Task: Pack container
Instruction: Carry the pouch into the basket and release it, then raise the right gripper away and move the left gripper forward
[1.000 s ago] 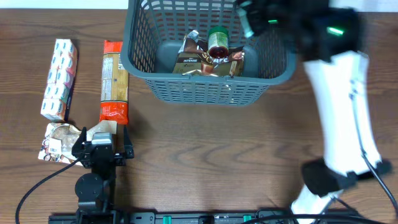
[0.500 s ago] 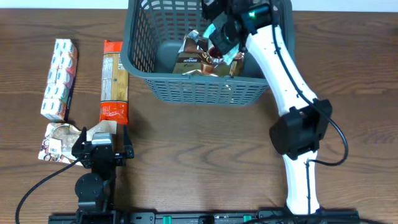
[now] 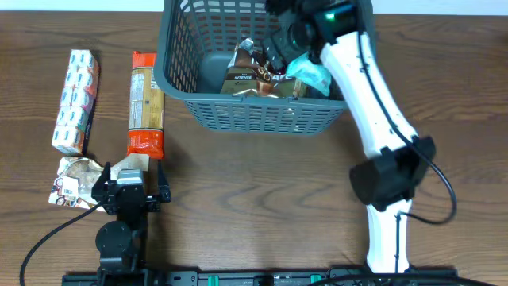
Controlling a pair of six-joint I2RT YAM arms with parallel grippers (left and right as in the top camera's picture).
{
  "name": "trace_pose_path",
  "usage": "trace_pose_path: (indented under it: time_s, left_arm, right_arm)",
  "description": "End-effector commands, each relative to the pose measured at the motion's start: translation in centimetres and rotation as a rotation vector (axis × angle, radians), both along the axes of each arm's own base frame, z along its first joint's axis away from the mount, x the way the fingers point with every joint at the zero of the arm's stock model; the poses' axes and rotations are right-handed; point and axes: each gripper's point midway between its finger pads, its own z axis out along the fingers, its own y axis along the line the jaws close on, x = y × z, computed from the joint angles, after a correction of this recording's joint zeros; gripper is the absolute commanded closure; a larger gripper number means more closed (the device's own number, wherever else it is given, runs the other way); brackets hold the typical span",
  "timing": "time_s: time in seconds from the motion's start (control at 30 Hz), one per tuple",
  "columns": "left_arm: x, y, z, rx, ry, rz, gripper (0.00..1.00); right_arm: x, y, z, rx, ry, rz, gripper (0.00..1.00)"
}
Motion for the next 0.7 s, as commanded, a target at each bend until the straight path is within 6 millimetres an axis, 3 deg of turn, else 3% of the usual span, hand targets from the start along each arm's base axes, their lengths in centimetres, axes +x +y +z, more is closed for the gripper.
trace_pose_path:
  time_s: [0.0, 0.17, 0.33, 0.53, 0.67]
  left_arm:
    - [0.0, 0.0, -1.7, 0.017, 0.041, -0.002, 0.01]
    - [0.0, 0.0, -1.7, 0.017, 0.041, -0.002, 0.02]
    - [0.0, 0.0, -1.7, 0.017, 0.041, -0.002, 0.02]
    - [0.0, 0.0, -1.7, 0.017, 0.041, -0.002, 0.02]
    - [0.0, 0.0, -1.7, 0.017, 0.041, -0.002, 0.01]
  right_arm:
    - [-2.5, -5.3, 13.9, 0.099, -0.293, -0.224, 0.01]
    - [-8.1, -13.0, 21.7, 0.167, -0.437, -0.452, 0.01]
    - [-13.2, -20.1, 25.1, 0.291, -0.492, -0.661, 0.01]
    - [-15.5, -24.4, 26.7, 0.29, -0.55, -0.761, 0.01]
    - [-15.6, -24.5, 26.8, 0.29, -0.553, -0.766, 0.01]
